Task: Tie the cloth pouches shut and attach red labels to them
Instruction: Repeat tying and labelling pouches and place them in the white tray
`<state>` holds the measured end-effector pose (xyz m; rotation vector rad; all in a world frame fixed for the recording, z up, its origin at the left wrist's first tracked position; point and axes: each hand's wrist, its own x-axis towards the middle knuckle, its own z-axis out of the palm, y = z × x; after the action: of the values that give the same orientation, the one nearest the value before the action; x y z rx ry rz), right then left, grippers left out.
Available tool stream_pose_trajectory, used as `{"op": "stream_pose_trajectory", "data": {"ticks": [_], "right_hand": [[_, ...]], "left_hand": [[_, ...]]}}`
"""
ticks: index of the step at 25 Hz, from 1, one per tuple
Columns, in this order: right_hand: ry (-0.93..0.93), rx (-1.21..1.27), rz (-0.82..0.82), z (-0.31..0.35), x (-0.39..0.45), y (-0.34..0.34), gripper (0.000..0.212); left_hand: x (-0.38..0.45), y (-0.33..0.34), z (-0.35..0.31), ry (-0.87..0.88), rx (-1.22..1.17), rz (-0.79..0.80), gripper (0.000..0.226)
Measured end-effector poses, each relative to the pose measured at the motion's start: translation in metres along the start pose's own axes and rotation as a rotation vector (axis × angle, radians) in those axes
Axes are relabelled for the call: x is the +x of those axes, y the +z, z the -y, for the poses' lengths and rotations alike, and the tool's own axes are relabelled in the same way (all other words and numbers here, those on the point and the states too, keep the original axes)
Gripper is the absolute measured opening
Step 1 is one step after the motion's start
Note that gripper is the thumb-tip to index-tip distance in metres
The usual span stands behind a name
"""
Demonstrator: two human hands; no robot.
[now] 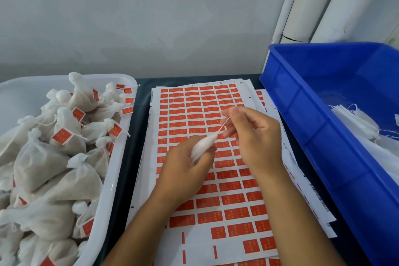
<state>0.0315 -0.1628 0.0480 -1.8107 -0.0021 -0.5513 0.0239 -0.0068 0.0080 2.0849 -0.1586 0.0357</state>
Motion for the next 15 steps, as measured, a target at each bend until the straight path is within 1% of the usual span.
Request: {"op": "stream_pose_trajectory", "data": {"ticks": [3,6,8,9,13,15], "right_hand": [[0.016,0.066,-0.048,0.0046,0.0006,-0.0016,0.026],[0.053,0.121,0.045,0.0090,-0.0015,0.0038,0.024],[0.102,0.179,0.111,0.0101,-0.0025,0.0067,0.023],[0.130,0.204,0.113,0.0099,-0.0025,0.0066,0.024],[0.152,0.191,0.008,0.0066,-0.0003,0.0014,0.029],[0.126,0.162,-0.018,0.0041,0.0001,-0.0004,0.029]], "left_hand": [[-0.0023,0.0009,0.0001,0.035,0.117,-0.006,0.009],[-0.0047,0.0039,-0.0022,0.123,0.161,-0.031,0.017],[-0.0061,0.0036,-0.0035,0.146,0.119,-0.035,0.027],[-0.0062,0.0027,-0.0039,0.139,0.095,-0.019,0.029],[-0.0078,0.0008,-0.0054,0.098,0.172,0.057,0.027],[-0.0080,0.0016,-0.0071,0.096,0.225,0.083,0.033]]}}
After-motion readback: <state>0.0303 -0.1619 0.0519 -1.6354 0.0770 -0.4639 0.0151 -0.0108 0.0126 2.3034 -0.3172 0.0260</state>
